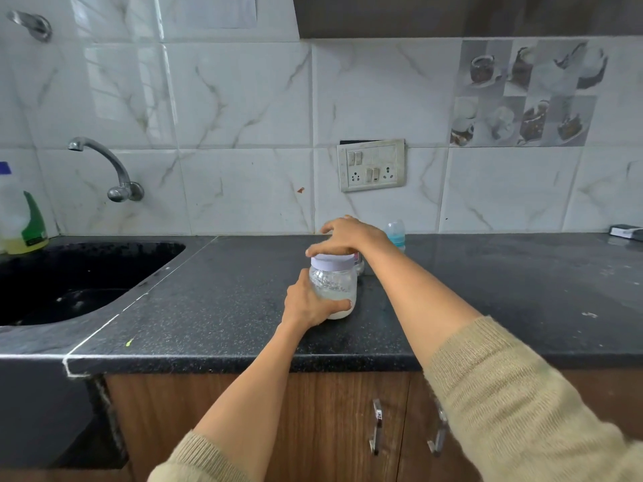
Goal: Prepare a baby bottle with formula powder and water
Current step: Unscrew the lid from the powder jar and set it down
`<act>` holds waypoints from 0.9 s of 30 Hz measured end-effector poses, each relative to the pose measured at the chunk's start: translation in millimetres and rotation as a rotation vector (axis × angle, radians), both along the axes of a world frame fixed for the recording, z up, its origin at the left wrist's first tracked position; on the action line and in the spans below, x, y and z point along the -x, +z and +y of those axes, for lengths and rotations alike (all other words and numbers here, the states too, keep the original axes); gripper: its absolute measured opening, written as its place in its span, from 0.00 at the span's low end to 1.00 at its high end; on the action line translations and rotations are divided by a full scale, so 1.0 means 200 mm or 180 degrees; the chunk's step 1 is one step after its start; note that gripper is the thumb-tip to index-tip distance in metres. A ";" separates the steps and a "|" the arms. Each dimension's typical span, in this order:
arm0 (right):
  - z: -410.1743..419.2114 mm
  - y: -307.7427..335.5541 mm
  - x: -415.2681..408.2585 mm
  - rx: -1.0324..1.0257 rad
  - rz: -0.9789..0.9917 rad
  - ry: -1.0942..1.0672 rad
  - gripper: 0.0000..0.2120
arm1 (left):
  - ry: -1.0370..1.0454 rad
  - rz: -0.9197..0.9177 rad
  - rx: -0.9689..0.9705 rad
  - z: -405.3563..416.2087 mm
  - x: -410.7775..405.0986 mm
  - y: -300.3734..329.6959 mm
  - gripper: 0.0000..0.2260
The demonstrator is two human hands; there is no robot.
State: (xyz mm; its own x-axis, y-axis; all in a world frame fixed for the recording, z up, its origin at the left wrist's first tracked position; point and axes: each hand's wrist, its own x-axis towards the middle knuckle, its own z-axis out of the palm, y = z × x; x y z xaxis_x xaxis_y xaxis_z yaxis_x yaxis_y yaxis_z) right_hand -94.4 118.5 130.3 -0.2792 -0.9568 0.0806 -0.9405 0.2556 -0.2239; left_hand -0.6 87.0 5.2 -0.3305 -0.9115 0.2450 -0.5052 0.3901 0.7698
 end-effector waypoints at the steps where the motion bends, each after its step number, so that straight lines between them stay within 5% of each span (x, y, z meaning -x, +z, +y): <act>1: -0.01 -0.01 0.00 -0.0110 0.0268 -0.0118 0.37 | 0.0007 -0.0011 -0.0003 0.00 0.00 0.00 0.39; 7: 0.01 -0.04 -0.02 -0.0364 0.0291 -0.0126 0.28 | 0.0031 -0.0055 0.0004 0.00 0.00 0.00 0.42; 16: -0.01 -0.04 -0.02 -0.0299 0.0366 -0.0194 0.37 | -0.0043 -0.0044 0.0048 -0.01 0.00 -0.01 0.43; 21: 0.00 -0.01 -0.05 -0.0368 0.0290 -0.0074 0.24 | -0.0011 -0.0072 0.0095 0.00 0.00 -0.01 0.39; 27: -0.01 0.01 -0.06 -0.0383 0.0208 0.0054 0.27 | -0.0051 -0.0073 0.0083 0.00 0.00 -0.01 0.42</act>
State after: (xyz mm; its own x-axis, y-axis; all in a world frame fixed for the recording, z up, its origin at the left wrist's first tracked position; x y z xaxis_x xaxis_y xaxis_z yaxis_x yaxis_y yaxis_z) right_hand -81.9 117.3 132.1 -0.2608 -0.9652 -0.0175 -0.9565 0.2609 -0.1306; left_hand 0.0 86.2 3.5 -0.3508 -0.8994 0.2608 -0.5162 0.4180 0.7475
